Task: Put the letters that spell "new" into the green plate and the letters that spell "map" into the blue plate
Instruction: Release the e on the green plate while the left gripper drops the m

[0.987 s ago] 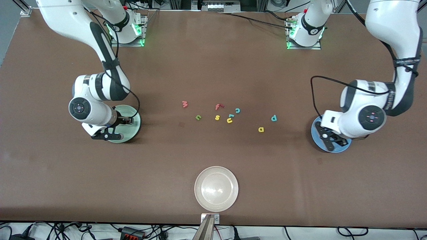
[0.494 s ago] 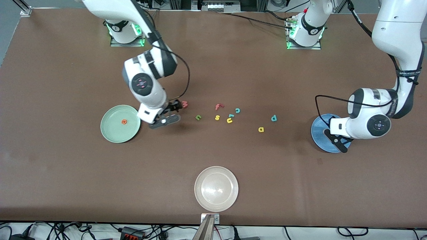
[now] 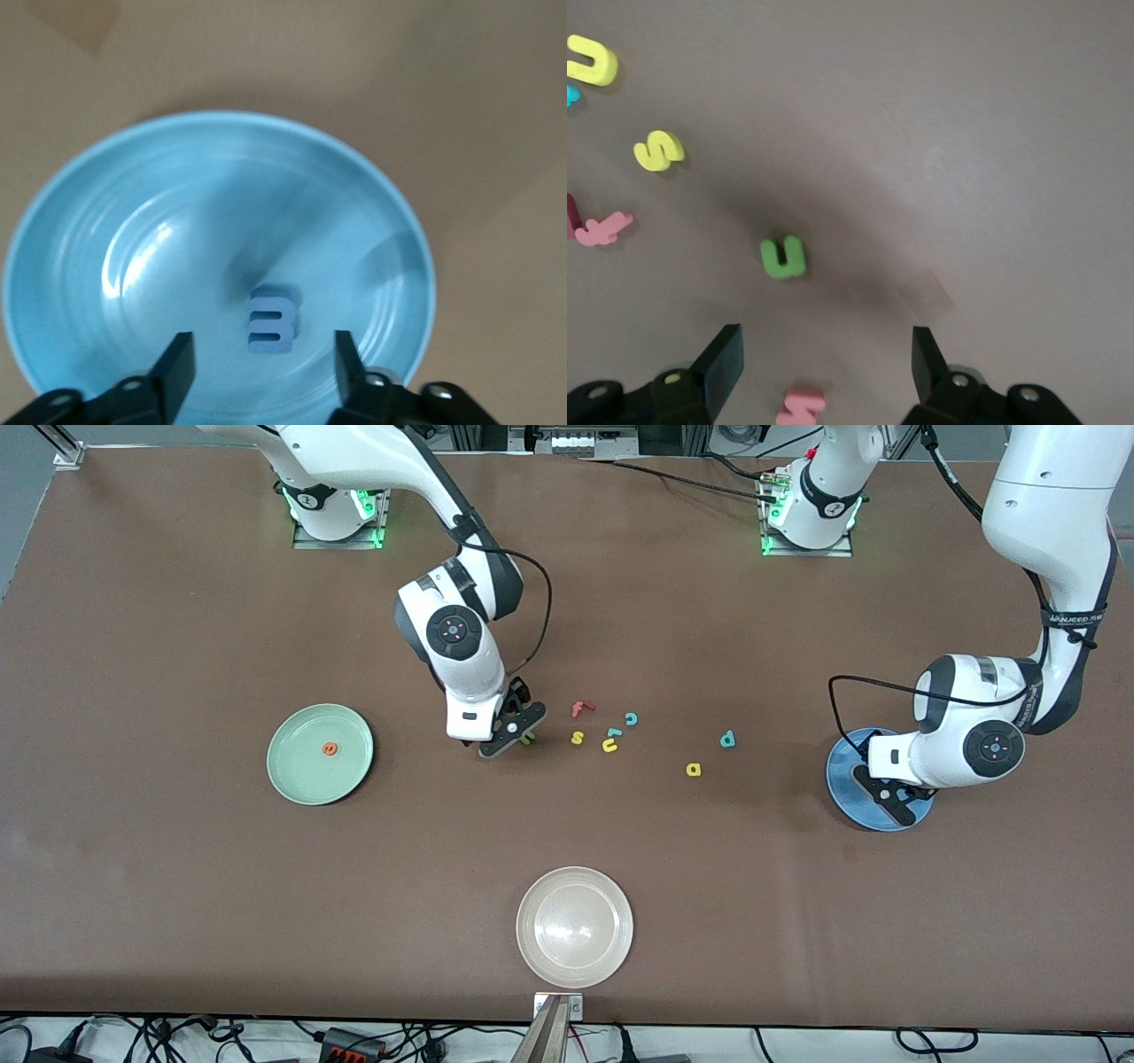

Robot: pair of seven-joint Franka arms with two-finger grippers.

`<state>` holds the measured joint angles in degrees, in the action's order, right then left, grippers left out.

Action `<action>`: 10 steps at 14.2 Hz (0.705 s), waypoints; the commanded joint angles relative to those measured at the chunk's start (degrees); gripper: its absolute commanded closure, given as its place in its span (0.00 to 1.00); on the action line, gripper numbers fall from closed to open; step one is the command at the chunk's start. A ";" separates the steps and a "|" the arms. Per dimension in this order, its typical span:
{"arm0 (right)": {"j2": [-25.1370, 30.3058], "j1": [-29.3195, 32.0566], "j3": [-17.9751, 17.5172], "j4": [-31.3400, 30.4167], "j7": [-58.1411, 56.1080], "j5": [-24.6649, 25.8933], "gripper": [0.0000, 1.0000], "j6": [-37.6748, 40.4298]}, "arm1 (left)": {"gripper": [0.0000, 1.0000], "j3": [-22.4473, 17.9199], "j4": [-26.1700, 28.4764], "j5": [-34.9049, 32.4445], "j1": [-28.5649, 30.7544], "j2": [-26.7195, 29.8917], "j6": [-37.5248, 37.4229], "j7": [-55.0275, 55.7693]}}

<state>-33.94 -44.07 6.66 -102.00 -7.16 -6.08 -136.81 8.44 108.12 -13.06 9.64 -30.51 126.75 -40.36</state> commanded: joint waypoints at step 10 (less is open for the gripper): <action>-7.19 -2.07 -1.39 5.32 -2.06 0.02 0.31 -2.06 | 0.00 21.34 0.69 -0.12 0.03 1.34 -5.99 64.81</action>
<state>-39.61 -45.93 5.36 -97.97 -8.07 -6.08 -137.92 27.21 108.37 -13.03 9.10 -27.69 120.79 12.48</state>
